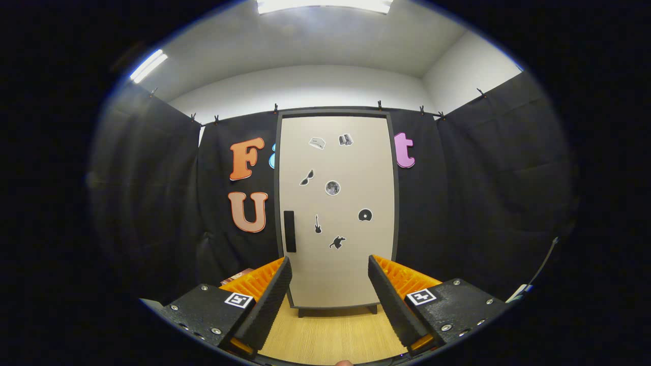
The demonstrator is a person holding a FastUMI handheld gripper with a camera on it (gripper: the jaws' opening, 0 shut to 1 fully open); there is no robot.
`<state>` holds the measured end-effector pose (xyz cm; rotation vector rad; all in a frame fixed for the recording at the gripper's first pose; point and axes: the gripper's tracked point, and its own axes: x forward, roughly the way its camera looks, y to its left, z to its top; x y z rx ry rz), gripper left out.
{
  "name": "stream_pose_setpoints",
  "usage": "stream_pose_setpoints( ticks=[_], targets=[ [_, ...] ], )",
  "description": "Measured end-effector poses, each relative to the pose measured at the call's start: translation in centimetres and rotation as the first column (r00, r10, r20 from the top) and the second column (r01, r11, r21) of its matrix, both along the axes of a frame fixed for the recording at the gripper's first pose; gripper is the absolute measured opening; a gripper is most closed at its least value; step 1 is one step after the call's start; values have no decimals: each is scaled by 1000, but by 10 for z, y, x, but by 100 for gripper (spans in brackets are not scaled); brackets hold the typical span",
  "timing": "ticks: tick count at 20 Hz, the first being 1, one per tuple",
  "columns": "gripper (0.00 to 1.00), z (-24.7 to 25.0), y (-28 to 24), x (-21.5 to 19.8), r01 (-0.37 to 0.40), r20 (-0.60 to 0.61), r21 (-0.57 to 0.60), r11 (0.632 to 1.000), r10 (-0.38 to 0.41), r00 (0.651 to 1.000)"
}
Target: Open the shoe cabinet door, grab the shoes and put them into the shoe cabinet, then close the shoe cabinet door.
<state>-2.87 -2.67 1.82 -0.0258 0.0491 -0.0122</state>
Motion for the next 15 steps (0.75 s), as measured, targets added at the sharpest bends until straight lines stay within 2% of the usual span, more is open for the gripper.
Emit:
stream_pose_setpoints(
  ticks=[15],
  targets=[
    [94,-3,-4,9,2,4,8,1000,-2,1000]
  ],
)
